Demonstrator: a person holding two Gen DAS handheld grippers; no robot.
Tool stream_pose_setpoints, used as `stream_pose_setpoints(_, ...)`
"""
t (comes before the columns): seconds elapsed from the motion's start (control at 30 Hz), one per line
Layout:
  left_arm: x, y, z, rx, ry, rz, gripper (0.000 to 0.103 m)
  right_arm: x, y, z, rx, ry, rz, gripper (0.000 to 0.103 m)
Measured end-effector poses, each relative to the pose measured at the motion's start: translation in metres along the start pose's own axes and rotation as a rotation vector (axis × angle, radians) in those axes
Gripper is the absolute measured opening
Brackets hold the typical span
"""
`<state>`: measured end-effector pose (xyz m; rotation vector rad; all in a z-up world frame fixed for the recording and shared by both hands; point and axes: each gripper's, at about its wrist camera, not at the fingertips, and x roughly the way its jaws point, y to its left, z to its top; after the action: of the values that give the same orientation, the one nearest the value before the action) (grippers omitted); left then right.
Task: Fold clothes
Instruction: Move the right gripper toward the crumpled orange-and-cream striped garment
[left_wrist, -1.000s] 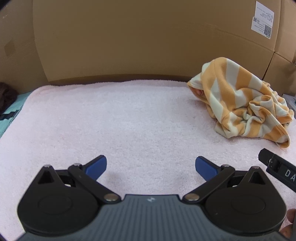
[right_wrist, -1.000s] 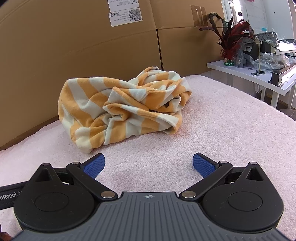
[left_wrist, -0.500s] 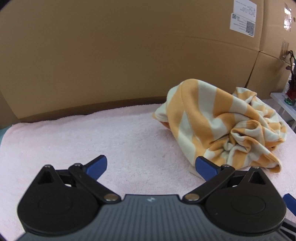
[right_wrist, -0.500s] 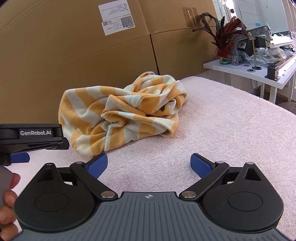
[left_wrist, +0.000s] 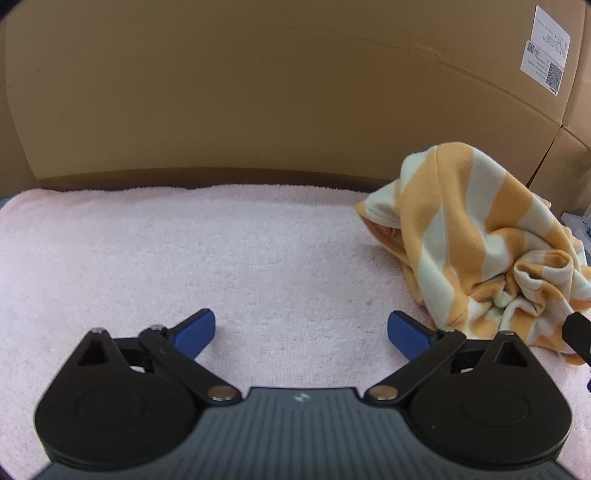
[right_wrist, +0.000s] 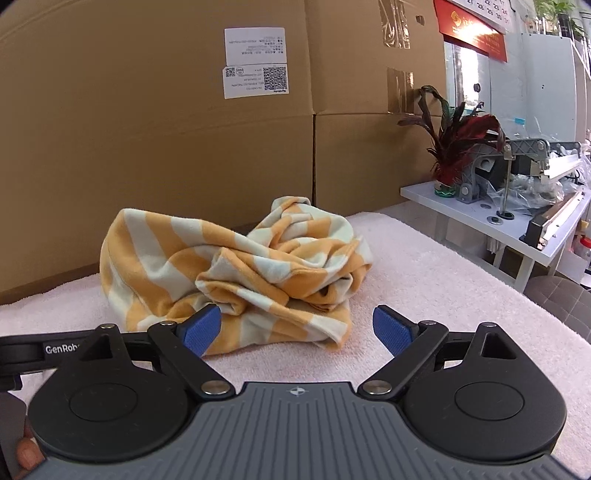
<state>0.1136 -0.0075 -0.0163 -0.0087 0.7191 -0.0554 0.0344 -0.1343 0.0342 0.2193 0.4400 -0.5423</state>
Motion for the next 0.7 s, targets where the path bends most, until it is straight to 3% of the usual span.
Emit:
stream_pose_setpoints(0.23, -0.001, -0.001, 0.000, 0.000, -0.037, 0.030, 0.102, 0.014, 0.020, 0.005, -0.034, -0.047, 0.029, 0.092)
stream_pose_setpoints(0.47, 0.010, -0.006, -0.001, 0.031, -0.038, 0.032, 0.102, 0.025, 0.009, -0.003, 0.045, -0.023, 0.042, 0.091)
stream_pose_setpoints(0.7, 0.010, -0.007, -0.002, 0.030, -0.029, 0.027, 0.102, 0.026, 0.014, -0.008, 0.013, 0.003, 0.068, 0.091)
